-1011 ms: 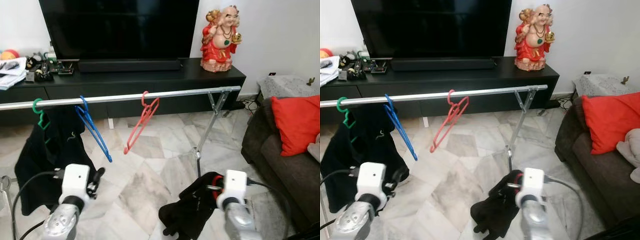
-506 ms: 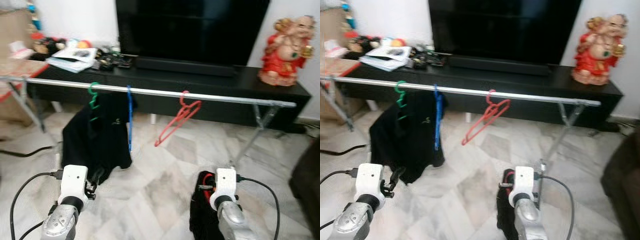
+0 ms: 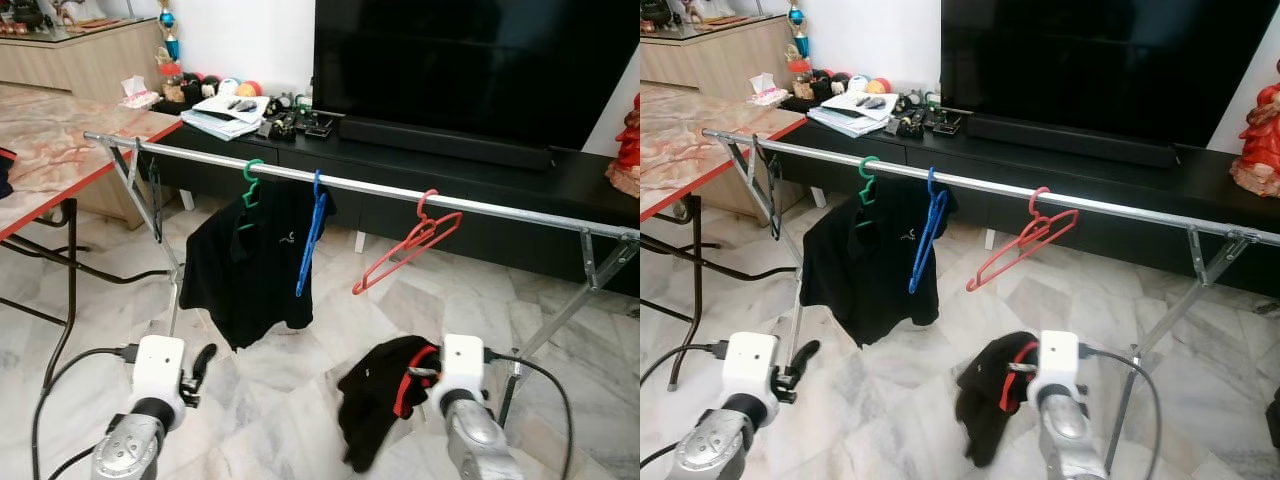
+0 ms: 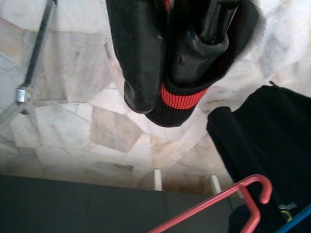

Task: Hang hanger

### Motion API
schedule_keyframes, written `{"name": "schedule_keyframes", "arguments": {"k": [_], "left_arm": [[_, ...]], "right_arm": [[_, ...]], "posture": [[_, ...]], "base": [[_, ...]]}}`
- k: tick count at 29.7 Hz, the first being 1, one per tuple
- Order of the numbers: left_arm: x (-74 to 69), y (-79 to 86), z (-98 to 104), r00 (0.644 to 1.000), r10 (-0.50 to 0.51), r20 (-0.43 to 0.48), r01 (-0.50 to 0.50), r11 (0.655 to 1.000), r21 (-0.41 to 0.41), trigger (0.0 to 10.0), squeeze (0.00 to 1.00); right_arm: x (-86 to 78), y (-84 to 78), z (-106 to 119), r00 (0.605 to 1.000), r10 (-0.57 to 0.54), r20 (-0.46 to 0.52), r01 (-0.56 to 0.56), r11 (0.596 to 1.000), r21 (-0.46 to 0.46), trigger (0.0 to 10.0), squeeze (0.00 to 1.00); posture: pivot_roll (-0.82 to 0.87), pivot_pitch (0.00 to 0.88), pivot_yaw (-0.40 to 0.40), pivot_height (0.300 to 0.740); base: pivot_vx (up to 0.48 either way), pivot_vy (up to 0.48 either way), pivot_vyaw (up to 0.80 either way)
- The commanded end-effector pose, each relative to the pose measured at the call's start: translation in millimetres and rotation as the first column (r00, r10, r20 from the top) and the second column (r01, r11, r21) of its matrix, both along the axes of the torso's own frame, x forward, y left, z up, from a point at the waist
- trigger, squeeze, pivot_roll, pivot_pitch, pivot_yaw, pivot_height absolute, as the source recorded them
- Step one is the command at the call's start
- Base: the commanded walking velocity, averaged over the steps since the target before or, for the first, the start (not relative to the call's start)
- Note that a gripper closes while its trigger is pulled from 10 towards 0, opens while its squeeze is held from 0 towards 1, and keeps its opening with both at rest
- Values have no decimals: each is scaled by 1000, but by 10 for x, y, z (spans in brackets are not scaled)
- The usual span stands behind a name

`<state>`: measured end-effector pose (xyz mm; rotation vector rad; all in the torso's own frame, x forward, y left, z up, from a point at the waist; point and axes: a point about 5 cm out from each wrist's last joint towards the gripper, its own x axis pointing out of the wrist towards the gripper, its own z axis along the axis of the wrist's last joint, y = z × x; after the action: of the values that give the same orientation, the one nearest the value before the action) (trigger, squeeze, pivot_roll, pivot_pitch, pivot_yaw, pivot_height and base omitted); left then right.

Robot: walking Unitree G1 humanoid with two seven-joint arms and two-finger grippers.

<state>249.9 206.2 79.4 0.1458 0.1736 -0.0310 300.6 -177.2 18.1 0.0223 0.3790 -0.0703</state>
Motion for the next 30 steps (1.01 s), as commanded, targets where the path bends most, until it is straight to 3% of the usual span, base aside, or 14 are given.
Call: {"name": "schedule_keyframes", "arguments": {"k": [1, 9, 20, 30], "left_arm": [[14, -3, 44, 1000, -12, 13, 12, 1000, 21, 10000, 0], [8, -22, 51, 1000, -24, 15, 24, 999, 25, 10000, 0], [3, -38, 44, 1000, -26, 14, 26, 999, 19, 10000, 0], [16, -32, 75, 1000, -20, 23, 20, 1000, 20, 10000, 0]], "right_arm": [[32, 23, 34, 1000, -8, 14, 7, 1000, 14, 10000, 0], [22, 43, -11, 1000, -15, -22, 16, 1000, 27, 10000, 0], [46, 53, -5, 1000, -10, -29, 10, 1000, 15, 10000, 0], [64, 55, 20, 1000, -1, -12, 1, 1000, 6, 10000, 0]], "posture": [[158, 0, -36, 740], [162, 0, -38, 740], [163, 0, -41, 740], [164, 0, -43, 740]], "base": [[0, 0, 0], [275, 0, 0], [280, 0, -760], [278, 0, 0]]}}
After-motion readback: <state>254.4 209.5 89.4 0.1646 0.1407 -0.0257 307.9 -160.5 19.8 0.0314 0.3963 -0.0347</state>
